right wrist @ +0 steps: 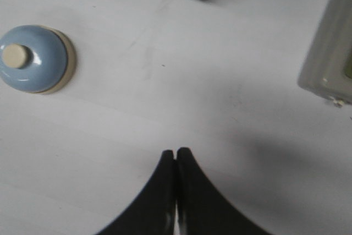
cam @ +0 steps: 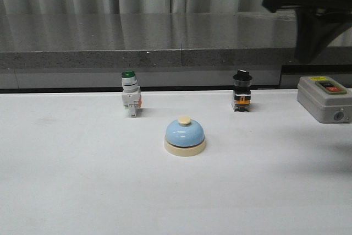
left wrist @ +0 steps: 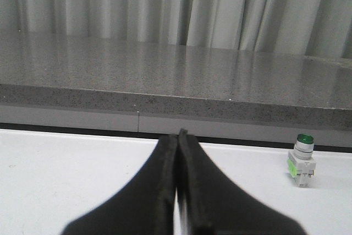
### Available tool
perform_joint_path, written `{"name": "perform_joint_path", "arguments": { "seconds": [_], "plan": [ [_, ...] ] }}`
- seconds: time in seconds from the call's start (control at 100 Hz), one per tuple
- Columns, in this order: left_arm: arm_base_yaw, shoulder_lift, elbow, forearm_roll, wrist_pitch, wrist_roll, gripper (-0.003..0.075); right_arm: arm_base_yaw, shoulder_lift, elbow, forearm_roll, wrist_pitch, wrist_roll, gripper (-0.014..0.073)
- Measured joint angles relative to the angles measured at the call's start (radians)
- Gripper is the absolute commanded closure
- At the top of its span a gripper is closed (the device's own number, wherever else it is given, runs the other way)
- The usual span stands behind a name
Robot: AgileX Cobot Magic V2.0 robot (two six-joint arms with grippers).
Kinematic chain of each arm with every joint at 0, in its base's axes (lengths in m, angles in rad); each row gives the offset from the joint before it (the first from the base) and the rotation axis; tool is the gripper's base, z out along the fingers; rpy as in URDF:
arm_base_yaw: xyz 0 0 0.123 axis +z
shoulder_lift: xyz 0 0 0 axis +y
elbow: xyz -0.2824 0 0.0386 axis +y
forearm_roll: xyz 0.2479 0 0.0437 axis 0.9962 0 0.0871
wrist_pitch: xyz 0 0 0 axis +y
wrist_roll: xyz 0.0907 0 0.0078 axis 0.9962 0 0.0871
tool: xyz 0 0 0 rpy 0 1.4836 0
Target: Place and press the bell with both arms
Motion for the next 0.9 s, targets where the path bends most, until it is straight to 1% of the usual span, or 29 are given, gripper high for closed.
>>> {"name": "perform_joint_path", "arguments": {
  "seconds": [0.24,0.43,0.59,0.9],
  "plan": [
    [0.000,0.000,0.000,0.000,0.000,0.000,0.0741,-0.135,-0.143,0.115,-0.002,-0.018,0.004,0.0653],
    [0.000,0.000,0.000,0.000,0.000,0.000,0.0741,-0.199,-0.242,0.215,-0.003,-0.056,0.009,0.0653],
    [0.000,0.000,0.000,0.000,0.000,0.000,0.0741,-0.222,-0.332,0.307,-0.003,-0.089,0.038,0.0653],
    [0.000,0.000,0.000,0.000,0.000,0.000,0.0741,-0.222,-0.529,0.479,-0.003,-0.205,0.045,0.0653]
  ]
}}
